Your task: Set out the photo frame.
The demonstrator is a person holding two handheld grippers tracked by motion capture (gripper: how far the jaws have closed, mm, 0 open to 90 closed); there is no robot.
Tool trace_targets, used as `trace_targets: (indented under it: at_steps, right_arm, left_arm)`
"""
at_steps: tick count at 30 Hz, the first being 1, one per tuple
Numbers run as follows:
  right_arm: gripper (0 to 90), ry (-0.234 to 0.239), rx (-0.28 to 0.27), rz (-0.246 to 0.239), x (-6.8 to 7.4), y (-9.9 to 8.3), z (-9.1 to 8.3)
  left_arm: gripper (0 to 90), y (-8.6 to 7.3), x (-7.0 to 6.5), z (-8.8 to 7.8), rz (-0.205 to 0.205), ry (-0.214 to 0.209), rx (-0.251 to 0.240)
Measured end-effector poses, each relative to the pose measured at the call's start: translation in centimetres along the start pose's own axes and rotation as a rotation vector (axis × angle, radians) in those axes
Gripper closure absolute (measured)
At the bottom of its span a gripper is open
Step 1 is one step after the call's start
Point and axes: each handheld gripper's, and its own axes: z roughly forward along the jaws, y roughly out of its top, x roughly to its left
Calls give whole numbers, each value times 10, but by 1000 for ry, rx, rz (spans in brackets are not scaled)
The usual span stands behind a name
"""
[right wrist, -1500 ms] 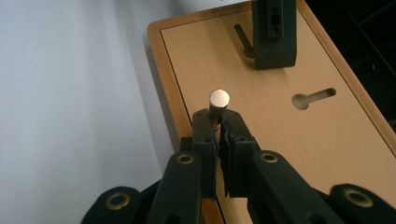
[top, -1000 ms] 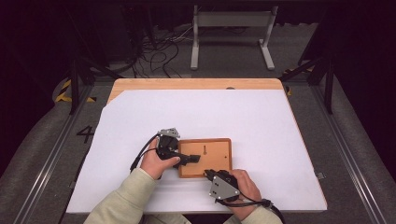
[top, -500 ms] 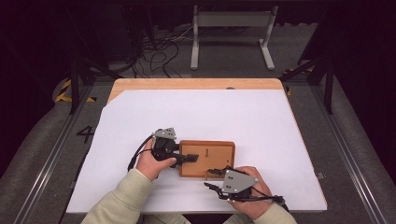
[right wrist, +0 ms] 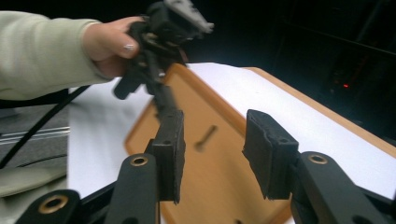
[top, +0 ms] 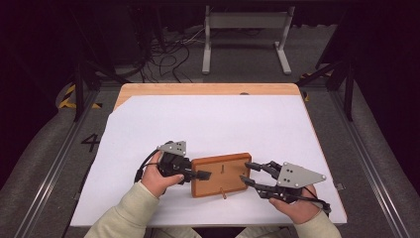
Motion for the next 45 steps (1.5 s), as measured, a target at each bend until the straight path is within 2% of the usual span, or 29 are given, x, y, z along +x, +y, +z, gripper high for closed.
trace_targets:
  at_steps: [2, 5, 8, 10, 12, 13, 14, 15, 16, 17, 18, 19, 21, 22, 26, 27, 28, 29, 31, 32, 34, 35, 36, 38, 39, 40, 42, 44, 45]
  right_arm:
    - [604, -18, -5, 8, -4, -1, -3]
    - [616, -18, -6, 15, -6, -2, -4]
    - [626, -23, -5, 24, -7, -3, -5]
    - [627, -27, -7, 31, -7, -4, -6]
    - [628, -30, -11, 29, -8, -3, -7]
    - [627, -27, -11, 33, -8, -3, -7]
    - [628, -30, -13, 34, -8, -3, -7]
    - [627, -32, -15, 35, -8, -3, -8]
    - [628, -32, -14, 38, -8, -4, -8]
    - [628, -30, -12, 38, -8, -4, -8]
    - [628, -30, -12, 38, -8, -4, -8]
    - [628, -30, -12, 39, -8, -4, -8]
    - [628, -26, -9, 43, -7, -4, -8]
    - [628, -25, -8, 43, -7, -5, -8]
    - [627, -23, -6, 47, -7, -6, -7]
    - [626, -21, -4, 46, -6, -7, -7]
    - [625, -17, -1, 47, -6, -7, -6]
    - [622, -17, 2, 48, -6, -8, -5]
    - [619, -16, 8, 47, -6, -9, -4]
    - [618, -18, 8, 48, -7, -9, -4]
    - [613, -21, 4, 49, -8, -9, -4]
    - [610, -22, 4, 48, -8, -9, -5]
    - [610, -22, 4, 48, -8, -9, -5]
    - [606, -23, 4, 50, -8, -9, -5]
    - [603, -24, 4, 49, -9, -9, -5]
    - [602, -24, 4, 49, -9, -9, -4]
    - [599, -24, 3, 46, -9, -9, -4]
    - [600, -23, 0, 43, -9, -9, -4]
    - [599, -22, 0, 43, -10, -9, -4]
  left_arm:
    - [724, 1, -1, 0, 3, -3, -3]
    - [726, 3, -5, 0, 0, 1, -2]
    - [730, 7, -7, -3, 16, 19, -21]
    - [733, 9, -8, -6, 24, 29, -51]
    - [735, 12, -10, -10, 49, 34, -58]
    - [737, 15, -12, -14, 67, 54, -69]
    - [742, 15, -12, -14, 67, 54, -69]
    - [746, 17, -14, -16, 82, 69, -77]
    - [747, 21, -17, -18, 115, 121, -68]
    - [746, 22, -18, -19, 129, 149, -72]
    - [747, 22, -18, -19, 129, 149, -72]
    - [747, 23, -18, -21, 143, 192, -88]
    - [747, 24, -18, -23, 160, 250, -121]
    - [746, 24, -17, -24, 189, 301, -137]
    - [745, 19, -7, -25, 232, 399, -173]
    - [746, 17, -5, -24, 239, 429, -159]
    - [745, 16, -4, -23, 241, 451, -140]
    - [745, 14, -2, -23, 223, 447, -156]
    - [745, 13, -1, -23, 216, 447, -160]
    - [745, 12, -4, -22, 229, 452, -147]
    - [743, 12, -8, -22, 227, 466, -113]
    - [739, 12, -12, -22, 201, 476, -65]
    - [733, 12, -12, -22, 201, 476, -65]
    - [730, 10, -18, -21, 173, 492, 20]
    - [724, 9, -19, -21, 168, 486, 45]
    - [713, 8, -19, -21, 150, 477, 55]
    - [684, 5, -18, -19, 101, 434, 106]
    - [645, 4, -19, -16, 70, 415, 144]
    - [637, 3, -20, -15, 65, 404, 138]
